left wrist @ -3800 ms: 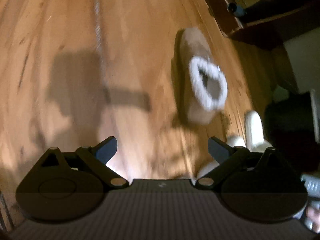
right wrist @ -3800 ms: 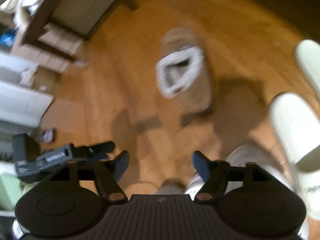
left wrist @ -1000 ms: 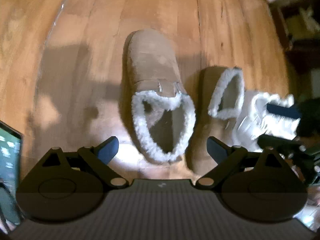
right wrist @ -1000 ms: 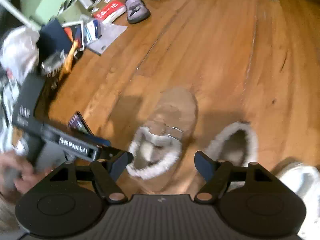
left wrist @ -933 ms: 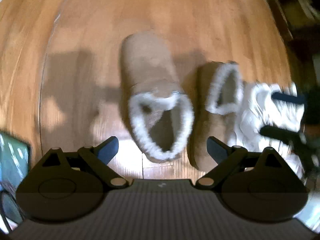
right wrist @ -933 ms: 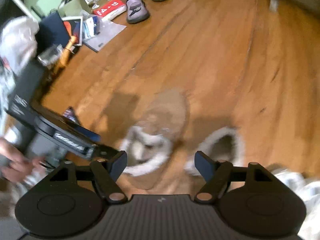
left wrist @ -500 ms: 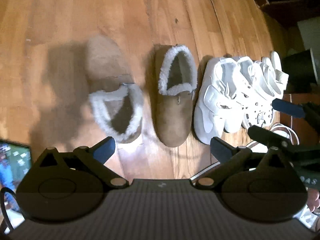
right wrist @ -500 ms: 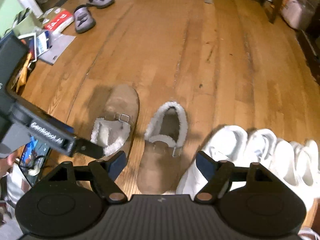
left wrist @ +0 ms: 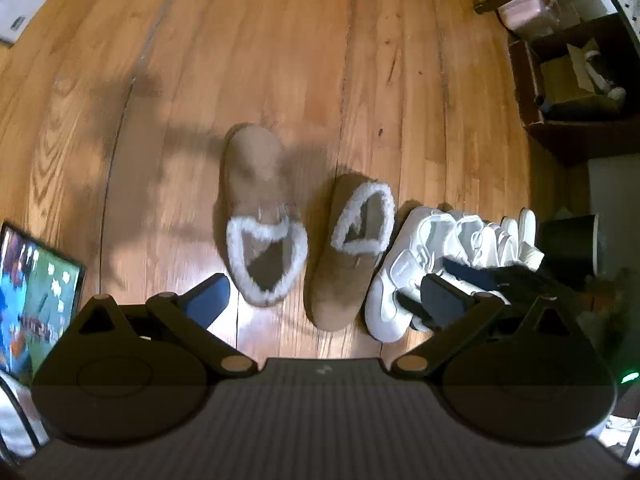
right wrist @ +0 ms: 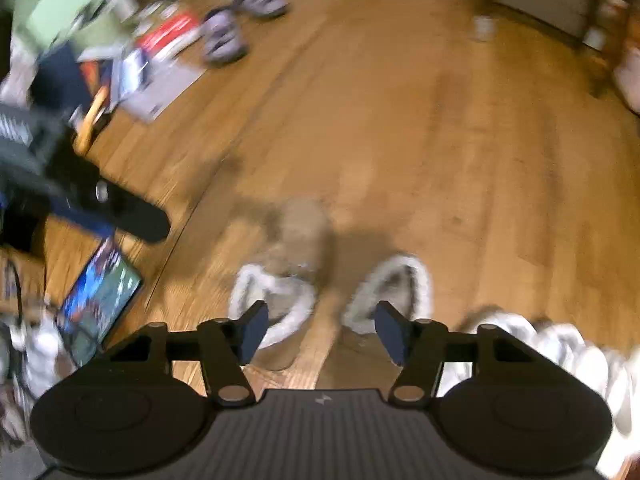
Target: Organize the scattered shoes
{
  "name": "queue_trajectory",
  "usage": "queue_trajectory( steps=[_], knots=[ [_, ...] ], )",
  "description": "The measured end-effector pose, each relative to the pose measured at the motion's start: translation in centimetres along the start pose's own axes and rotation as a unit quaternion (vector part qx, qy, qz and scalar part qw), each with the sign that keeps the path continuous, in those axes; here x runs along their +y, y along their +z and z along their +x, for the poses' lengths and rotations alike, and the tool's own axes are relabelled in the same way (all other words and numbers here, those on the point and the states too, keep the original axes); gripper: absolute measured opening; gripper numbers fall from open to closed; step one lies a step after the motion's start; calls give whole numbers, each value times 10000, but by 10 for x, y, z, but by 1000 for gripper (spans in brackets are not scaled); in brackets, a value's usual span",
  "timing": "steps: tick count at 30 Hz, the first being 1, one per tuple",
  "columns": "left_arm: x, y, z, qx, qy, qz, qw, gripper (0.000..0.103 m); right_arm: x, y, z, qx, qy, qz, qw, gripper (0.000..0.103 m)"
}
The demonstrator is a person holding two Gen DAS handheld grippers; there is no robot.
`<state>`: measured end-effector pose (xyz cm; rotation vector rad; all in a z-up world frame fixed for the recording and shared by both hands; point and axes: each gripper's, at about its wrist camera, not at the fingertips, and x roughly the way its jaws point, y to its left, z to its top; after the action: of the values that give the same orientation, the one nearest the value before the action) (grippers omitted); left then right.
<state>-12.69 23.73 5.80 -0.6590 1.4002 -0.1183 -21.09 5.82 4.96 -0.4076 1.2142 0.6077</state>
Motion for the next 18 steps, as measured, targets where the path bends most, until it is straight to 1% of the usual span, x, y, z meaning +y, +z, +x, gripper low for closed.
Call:
queue_trajectory(
  steps=[1,2,3,5,6,10,11,12,13,15,16,17,18],
  knots=[
    [5,9,12,144,1,-27,9999,103,5,3,12,177,-13,-239,9996,43],
    [11,18,24,288,2,-53,9996,103,10,7,28,372,-45,-512,9980,42],
    [16,25,35,383,-32,-93,9992,103,12,8,35,443,-56,-621,9971,42],
    [26,33,51,411,-215,-220,9987,103,13,9,54,499,59,-834,9952,42],
    [30,37,59,425,-307,-284,9982,103,13,8,58,500,112,-832,9952,42],
    [50,52,91,479,-674,-537,9951,103,-2,2,97,508,647,-540,9951,43],
    [56,53,97,397,-809,-604,9941,103,-5,-2,104,467,772,-429,9950,43],
    [65,49,101,164,-966,-688,9928,103,-9,-5,111,426,897,-318,9946,43],
    [73,42,106,5,-975,-732,9925,103,-9,-10,121,411,1045,-307,9932,43],
    [85,26,119,-95,-797,-632,9948,103,-6,-15,141,406,1005,-386,9934,43],
    [89,21,126,-8,-658,-560,9963,103,-5,-15,148,397,949,-367,9940,43],
    [93,15,135,118,-498,-465,9976,103,-5,-13,159,493,891,-290,9944,43],
    [95,12,137,115,-511,-368,9980,103,-5,-12,166,575,841,-237,9945,43]
  ],
)
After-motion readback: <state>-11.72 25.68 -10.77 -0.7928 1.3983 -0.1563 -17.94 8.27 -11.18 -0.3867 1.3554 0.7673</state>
